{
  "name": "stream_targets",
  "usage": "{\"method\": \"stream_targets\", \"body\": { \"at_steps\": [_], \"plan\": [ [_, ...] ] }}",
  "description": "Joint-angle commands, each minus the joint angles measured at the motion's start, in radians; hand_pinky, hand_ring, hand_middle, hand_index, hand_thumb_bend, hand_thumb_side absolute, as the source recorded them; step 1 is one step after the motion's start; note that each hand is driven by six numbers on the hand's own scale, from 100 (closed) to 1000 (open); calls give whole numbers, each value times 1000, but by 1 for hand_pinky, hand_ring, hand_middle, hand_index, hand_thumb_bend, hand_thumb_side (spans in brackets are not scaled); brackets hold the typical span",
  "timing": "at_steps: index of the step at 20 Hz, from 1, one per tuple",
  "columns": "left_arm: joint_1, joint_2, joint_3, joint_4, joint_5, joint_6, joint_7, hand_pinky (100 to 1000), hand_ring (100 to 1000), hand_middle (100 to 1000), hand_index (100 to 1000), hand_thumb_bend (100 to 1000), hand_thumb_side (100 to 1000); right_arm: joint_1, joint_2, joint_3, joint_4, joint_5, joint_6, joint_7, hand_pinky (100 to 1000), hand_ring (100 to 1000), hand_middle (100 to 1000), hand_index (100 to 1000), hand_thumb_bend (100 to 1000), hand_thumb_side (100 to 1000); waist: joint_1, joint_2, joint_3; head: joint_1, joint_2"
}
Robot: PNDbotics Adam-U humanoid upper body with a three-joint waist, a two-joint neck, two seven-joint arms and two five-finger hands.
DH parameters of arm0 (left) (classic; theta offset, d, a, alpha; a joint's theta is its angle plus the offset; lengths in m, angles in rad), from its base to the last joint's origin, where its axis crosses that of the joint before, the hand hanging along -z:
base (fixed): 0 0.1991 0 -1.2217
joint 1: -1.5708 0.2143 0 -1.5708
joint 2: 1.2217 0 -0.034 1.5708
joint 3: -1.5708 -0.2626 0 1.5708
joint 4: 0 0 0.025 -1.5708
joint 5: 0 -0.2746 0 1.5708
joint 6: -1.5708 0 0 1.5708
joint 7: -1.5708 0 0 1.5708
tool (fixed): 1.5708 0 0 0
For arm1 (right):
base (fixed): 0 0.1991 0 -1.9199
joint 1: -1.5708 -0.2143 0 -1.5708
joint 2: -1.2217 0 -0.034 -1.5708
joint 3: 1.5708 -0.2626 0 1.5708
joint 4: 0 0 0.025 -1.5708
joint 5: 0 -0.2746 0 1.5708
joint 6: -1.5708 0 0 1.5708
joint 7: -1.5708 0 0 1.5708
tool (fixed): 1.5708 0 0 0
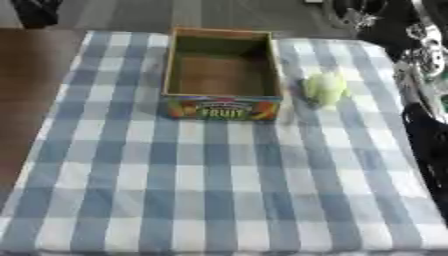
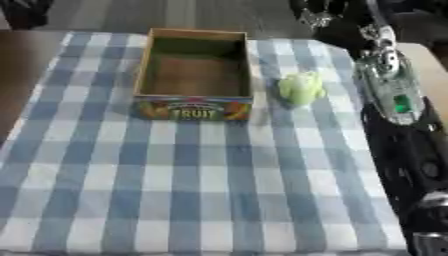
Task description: Pick up objects on the table and place them in the box.
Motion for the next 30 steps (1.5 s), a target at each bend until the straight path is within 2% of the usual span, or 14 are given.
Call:
{"method": "stream_targets", "body": {
  "at_steps": [1,6,12,15,16,17,22,30],
  "plan": [
    [-6,11,-4,-19,7,0,-6,630,562,598,709,100,604,-71,-62,28,63,51,19,40,585,623,696,786,428,163,1,-20,4,-4,8],
    [-4,12,-8,-19,12,3,-12,631,562,598,710,100,604,-184,-65,72,176,120,69,108,650,735,782,842,425,208,-4,-27,15,-8,14],
    [-5,16,-12,-19,17,3,-18,631,562,597,710,100,604,-298,-52,89,309,202,116,172,736,824,843,870,428,227,-8,-30,31,-13,14],
    [-5,17,-14,-19,19,3,-20,631,562,597,711,100,604,-326,-49,95,379,245,134,149,757,843,852,872,425,228,-10,-31,36,-13,14],
    [-5,18,-14,-19,19,4,-21,631,562,597,711,100,604,-332,-49,97,400,258,142,138,763,847,855,872,379,141,-10,-31,37,-13,14],
    [-6,18,-14,-19,19,3,-21,631,562,597,711,100,603,-336,-50,97,422,272,151,125,763,848,855,872,425,229,-10,-32,38,-13,14],
    [-6,20,-15,-19,22,3,-22,631,561,597,711,100,604,-347,-54,101,535,341,177,56,786,864,864,874,424,235,-12,-32,38,-13,11],
    [-6,20,-15,-19,22,3,-25,631,561,597,712,100,605,-350,-65,139,727,459,166,-62,815,880,863,870,419,221,-11,-29,40,-11,13]
  ]
}}
